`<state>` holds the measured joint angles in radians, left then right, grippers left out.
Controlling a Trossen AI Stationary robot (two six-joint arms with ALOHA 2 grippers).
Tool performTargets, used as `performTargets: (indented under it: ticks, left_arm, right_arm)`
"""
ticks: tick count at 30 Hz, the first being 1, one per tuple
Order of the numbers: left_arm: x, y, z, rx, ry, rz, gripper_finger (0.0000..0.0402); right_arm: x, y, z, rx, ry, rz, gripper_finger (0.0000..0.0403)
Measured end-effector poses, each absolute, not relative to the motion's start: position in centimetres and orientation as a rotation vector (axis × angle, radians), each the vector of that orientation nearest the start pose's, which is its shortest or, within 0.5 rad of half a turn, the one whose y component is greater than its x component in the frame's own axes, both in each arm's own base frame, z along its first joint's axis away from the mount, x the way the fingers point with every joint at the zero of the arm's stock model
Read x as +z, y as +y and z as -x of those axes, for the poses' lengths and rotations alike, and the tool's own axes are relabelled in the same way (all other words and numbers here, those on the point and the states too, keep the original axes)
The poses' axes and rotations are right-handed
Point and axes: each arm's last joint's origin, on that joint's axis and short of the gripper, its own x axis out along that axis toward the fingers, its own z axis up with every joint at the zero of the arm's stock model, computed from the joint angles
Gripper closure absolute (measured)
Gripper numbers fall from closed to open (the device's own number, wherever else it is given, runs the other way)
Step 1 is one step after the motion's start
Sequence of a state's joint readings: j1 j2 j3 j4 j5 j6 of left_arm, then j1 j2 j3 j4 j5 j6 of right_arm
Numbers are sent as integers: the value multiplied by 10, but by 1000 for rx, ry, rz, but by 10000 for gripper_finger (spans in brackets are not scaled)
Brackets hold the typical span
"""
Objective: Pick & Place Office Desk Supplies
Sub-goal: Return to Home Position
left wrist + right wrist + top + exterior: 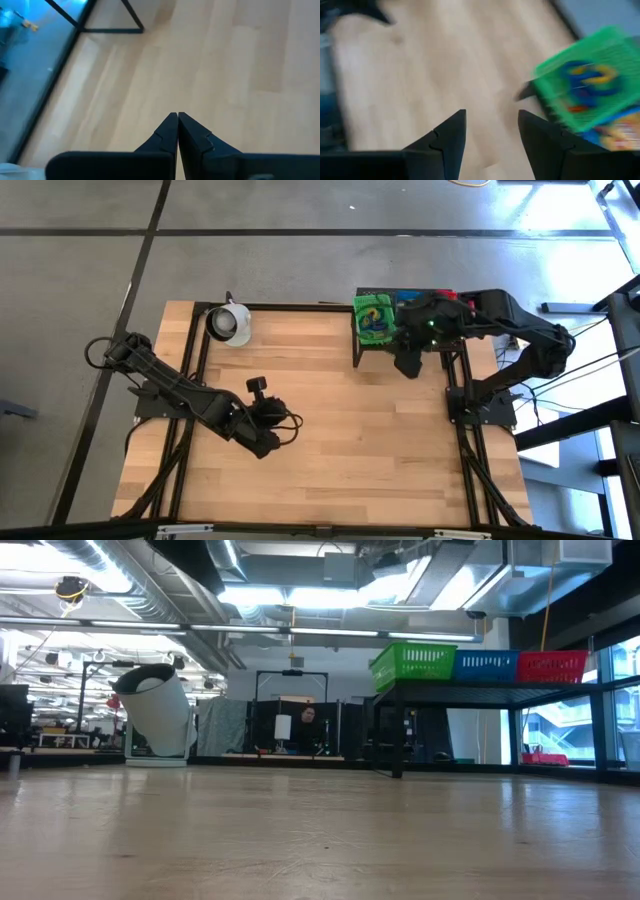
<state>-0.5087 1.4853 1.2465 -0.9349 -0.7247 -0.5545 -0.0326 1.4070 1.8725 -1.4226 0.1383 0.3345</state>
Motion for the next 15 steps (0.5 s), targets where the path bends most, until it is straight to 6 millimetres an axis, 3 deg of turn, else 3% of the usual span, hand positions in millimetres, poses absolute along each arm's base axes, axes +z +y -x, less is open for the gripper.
performTargets:
  ticks: [3,8,11,15]
  left_arm:
    - [284,-123,-258,406,876,-134,396]
    - [285,-122,-254,393,902,-137,395]
    - [292,-118,-248,389,891,-129,397]
    - [306,-111,-234,392,867,-105,399]
  right_arm:
    - [448,-2,-223,-243,946,-263,221]
    - [447,16,-216,-297,968,-121,221]
    - [448,27,-207,-297,931,-67,221]
    - [432,39,-196,-288,876,-50,221]
